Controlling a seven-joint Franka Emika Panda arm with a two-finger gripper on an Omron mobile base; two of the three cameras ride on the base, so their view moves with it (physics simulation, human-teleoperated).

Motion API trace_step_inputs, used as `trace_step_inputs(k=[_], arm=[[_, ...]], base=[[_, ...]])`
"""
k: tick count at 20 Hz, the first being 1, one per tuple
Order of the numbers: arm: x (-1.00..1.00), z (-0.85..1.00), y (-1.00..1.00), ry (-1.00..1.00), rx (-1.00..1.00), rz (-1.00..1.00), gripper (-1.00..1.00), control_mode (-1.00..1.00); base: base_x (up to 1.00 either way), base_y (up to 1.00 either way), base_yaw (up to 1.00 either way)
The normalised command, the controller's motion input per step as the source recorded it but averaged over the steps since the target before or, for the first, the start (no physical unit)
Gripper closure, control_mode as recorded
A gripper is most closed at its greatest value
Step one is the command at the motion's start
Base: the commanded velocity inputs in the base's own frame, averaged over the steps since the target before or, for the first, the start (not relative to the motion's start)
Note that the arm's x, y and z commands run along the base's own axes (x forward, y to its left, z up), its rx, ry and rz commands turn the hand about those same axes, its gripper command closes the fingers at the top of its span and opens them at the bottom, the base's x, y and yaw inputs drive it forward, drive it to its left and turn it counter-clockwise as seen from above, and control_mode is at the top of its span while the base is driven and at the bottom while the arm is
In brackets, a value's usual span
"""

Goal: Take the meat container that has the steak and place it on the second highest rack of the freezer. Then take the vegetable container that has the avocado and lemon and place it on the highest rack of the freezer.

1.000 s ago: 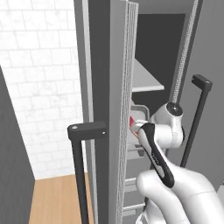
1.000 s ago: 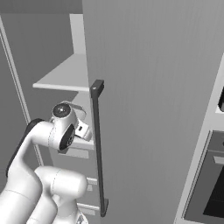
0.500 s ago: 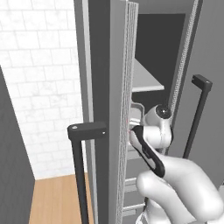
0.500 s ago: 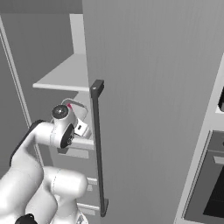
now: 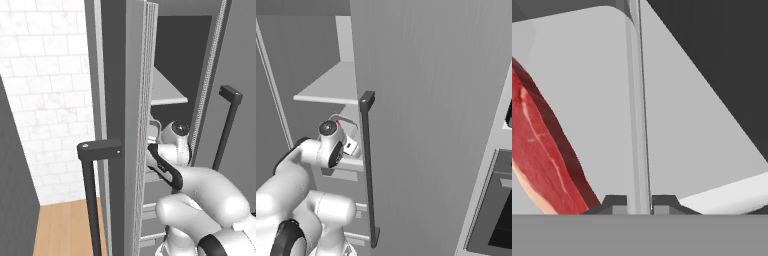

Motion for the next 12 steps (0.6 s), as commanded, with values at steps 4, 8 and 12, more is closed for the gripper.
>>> trace_step_inputs(k=[4, 8, 12], arm=[[0.15, -0.18, 0.01, 0.0, 0.0, 0.0, 1.0, -1.0], [0.19, -0.11, 0.06, -0.03, 0.0, 0.0, 1.0, -1.0], [0.2, -0.13, 0.15, -0.08, 0.0, -0.04, 1.0, -1.0]], base=[[0.0, 0.0, 0.0], [0.0, 0.0, 0.0], [0.0, 0.0, 0.0]])
